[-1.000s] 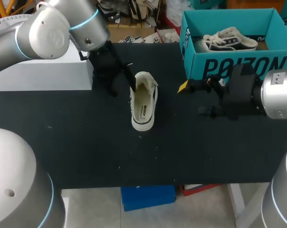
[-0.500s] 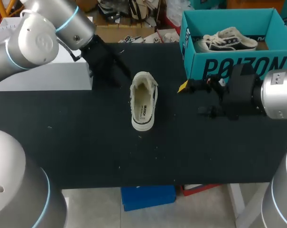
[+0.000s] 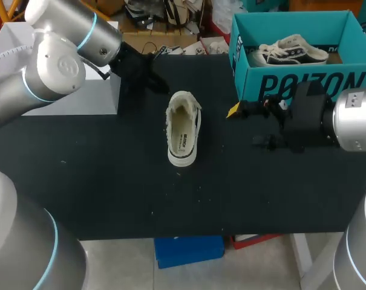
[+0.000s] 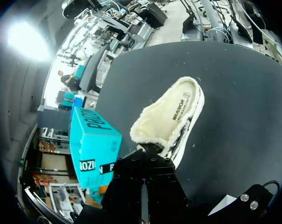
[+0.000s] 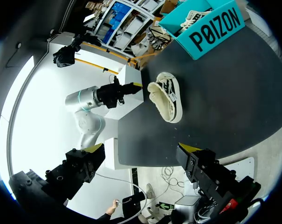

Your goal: Take the shoe out of the shoebox, open the shoe tongue, remove and reinsert the insole, then place the shoe into the shoebox

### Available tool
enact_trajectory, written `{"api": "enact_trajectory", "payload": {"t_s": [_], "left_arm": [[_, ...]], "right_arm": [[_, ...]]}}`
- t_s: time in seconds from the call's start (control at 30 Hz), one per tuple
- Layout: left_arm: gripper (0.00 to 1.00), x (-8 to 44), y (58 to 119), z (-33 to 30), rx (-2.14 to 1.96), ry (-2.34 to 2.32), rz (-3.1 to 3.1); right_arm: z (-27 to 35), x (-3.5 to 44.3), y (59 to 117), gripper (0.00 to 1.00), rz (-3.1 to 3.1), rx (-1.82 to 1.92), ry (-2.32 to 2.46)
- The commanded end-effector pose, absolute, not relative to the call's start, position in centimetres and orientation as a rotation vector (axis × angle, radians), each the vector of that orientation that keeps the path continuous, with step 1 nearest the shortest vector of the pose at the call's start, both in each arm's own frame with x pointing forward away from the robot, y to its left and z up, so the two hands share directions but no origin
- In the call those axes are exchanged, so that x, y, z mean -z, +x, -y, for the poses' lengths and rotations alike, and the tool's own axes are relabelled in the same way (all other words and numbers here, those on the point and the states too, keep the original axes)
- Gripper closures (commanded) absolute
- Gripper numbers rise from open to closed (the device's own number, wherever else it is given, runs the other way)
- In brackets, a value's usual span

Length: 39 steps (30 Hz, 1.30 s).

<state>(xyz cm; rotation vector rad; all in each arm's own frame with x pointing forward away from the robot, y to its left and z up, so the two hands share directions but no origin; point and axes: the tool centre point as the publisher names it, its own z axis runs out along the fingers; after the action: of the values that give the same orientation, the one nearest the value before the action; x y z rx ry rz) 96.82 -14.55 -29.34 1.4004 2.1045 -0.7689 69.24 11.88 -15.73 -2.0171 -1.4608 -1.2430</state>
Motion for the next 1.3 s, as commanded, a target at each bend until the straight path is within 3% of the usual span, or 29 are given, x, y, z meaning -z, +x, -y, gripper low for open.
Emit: {"api": "enact_trajectory", "payload": {"t_s": [0.03,0.87,1.3], "left_arm": [[1.00,30.9,97.8,16.3,0.773,1.401,-2.112],[1.00,35.4,93.1,16.5,0.783,1.567,-2.173],[1.00,29.9,93.3,14.0,0.719,1.651,-2.144]], "right_arm": [[-11.9,15.7,69.2,0.00,1.461,1.242,-2.019],[-11.9,15.7,69.2,0.00,1.461,1.242,-2.019],[-11.9,15.7,69.2,0.00,1.461,1.242,-2.019]]}}
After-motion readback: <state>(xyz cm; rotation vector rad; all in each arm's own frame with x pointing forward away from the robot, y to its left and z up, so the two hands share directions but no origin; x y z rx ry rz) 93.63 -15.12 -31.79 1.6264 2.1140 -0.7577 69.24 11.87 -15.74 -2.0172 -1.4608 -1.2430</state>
